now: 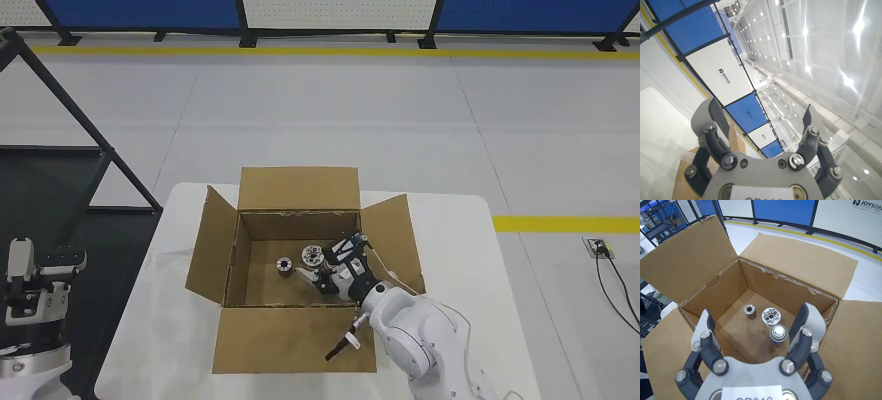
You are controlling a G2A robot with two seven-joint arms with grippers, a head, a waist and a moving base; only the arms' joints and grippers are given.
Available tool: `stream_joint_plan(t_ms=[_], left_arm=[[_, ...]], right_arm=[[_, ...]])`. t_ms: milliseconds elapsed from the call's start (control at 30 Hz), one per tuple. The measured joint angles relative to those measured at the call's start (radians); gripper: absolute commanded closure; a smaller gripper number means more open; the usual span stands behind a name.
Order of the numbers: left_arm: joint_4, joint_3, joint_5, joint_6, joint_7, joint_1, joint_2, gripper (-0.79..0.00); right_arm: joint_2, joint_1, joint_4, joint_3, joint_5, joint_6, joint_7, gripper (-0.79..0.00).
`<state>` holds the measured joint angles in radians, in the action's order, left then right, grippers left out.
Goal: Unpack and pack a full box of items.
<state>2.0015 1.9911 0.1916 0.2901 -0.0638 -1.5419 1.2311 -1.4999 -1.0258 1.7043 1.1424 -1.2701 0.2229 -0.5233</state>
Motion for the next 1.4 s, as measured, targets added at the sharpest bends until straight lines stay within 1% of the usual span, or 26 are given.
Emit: stream_joint_plan(t_ms=[67,167,267,400,567,667,767,867,933,1000,1267,1400], left_arm=[[0.000,0.000,0.000,0.000,0.000,0.000,0.000,-0.785],[0.007,-0.002,0.002,-0.001,-0.019,0.004,-0.001,-0.785],[0.007,-0.009,-0.033,-0.014,-0.075,0.028,-0.006,-0.785],[0.001,-0.043,-0.080,-0.033,-0.197,0.058,-0.016,-0.785],[-0.010,-0.078,-0.116,-0.059,-0.319,0.086,-0.026,-0.785],[-0.007,-0.099,-0.128,-0.070,-0.381,0.091,-0.030,-0.785],[0.002,-0.114,-0.174,-0.075,-0.444,0.088,-0.037,-0.785],[0.012,-0.134,-0.207,-0.079,-0.489,0.086,-0.041,-0.785],[0.019,-0.149,-0.227,-0.083,-0.506,0.085,-0.043,-0.785],[0.024,-0.162,-0.246,-0.083,-0.515,0.085,-0.045,-0.785],[0.041,-0.224,-0.284,-0.087,-0.518,0.075,-0.047,-0.785],[0.042,-0.272,-0.311,-0.097,-0.503,0.081,-0.047,-0.785]], right_arm=[[0.000,0.000,0.000,0.000,0.000,0.000,0.000,-0.785],[0.002,-0.002,-0.006,0.012,0.038,0.030,0.001,-0.785],[0.007,0.005,0.003,0.055,0.154,0.090,-0.012,-0.785],[0.021,0.005,0.036,0.144,0.344,0.177,-0.070,-0.785],[0.041,-0.021,0.079,0.268,0.567,0.243,-0.138,-0.785],[0.055,-0.032,0.088,0.346,0.711,0.256,-0.194,-0.785],[0.070,-0.029,0.073,0.421,0.872,0.265,-0.272,-0.785],[0.087,-0.020,0.042,0.486,1.028,0.291,-0.365,-0.785],[0.100,-0.010,0.013,0.525,1.119,0.301,-0.457,-0.785],[0.105,-0.006,0.005,0.543,1.139,0.297,-0.498,-0.785],[0.104,-0.008,0.006,0.537,1.130,0.295,-0.482,-0.785],[0.111,-0.022,-0.016,0.547,1.148,0.268,-0.430,-0.785]])
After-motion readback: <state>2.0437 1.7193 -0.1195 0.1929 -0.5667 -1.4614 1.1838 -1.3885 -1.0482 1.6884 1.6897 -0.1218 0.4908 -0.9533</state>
